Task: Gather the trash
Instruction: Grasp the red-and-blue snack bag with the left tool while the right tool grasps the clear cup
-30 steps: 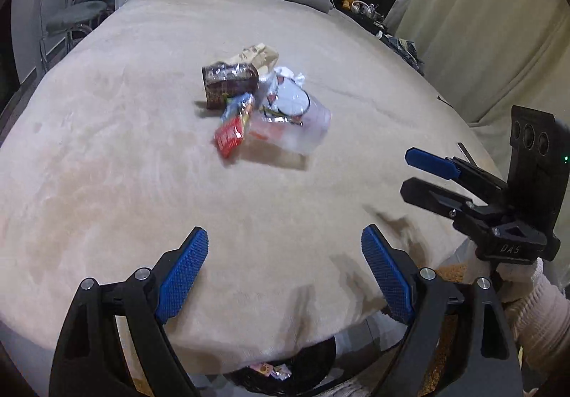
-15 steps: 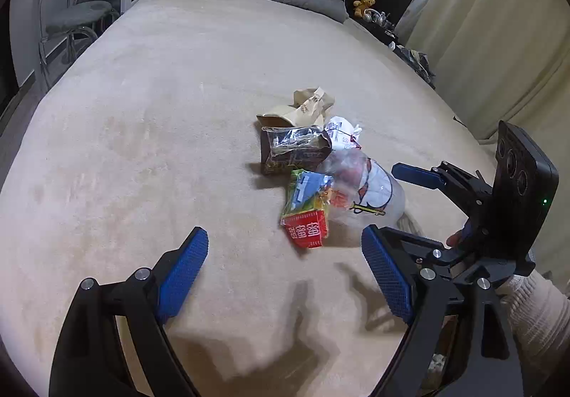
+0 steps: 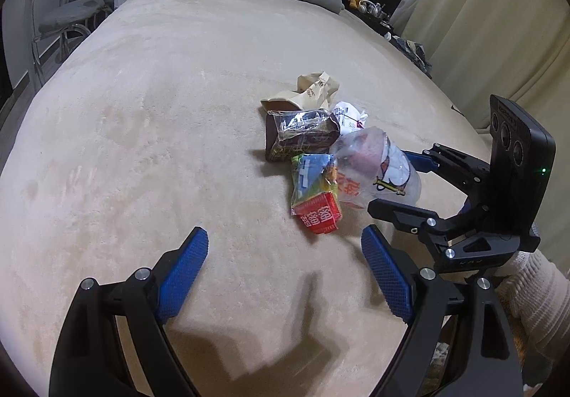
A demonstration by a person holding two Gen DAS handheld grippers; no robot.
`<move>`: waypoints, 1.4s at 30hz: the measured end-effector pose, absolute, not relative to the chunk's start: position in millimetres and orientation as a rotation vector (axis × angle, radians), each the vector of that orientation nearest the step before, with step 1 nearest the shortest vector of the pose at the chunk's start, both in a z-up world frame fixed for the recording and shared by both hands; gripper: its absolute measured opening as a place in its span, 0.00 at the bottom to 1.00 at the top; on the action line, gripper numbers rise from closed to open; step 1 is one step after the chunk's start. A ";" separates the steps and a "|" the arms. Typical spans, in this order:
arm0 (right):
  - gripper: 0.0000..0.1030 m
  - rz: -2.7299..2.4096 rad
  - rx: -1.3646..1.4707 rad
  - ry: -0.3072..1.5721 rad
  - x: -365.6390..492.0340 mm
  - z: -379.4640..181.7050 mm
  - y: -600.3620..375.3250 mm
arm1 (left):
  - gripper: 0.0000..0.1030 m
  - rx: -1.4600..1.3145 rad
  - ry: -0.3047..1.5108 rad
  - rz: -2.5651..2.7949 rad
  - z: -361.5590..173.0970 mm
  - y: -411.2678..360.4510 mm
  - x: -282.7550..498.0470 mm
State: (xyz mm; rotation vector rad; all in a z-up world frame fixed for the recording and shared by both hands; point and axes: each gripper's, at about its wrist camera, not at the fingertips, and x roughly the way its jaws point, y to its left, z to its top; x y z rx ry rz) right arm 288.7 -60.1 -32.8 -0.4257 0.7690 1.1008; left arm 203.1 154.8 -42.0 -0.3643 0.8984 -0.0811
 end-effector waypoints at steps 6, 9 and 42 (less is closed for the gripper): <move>0.71 1.074 -0.333 0.777 291.8 -21.2 -84.4 | 0.84 -0.356 0.913 -0.093 -45.7 148.1 210.8; 0.71 1.061 -0.273 0.782 291.5 -13.5 -100.6 | 0.84 -0.342 0.922 -0.103 -48.0 140.7 219.3; 0.71 1.042 -0.233 0.775 264.9 -2.3 -170.6 | 0.35 -0.254 0.909 -0.017 -45.7 94.6 256.9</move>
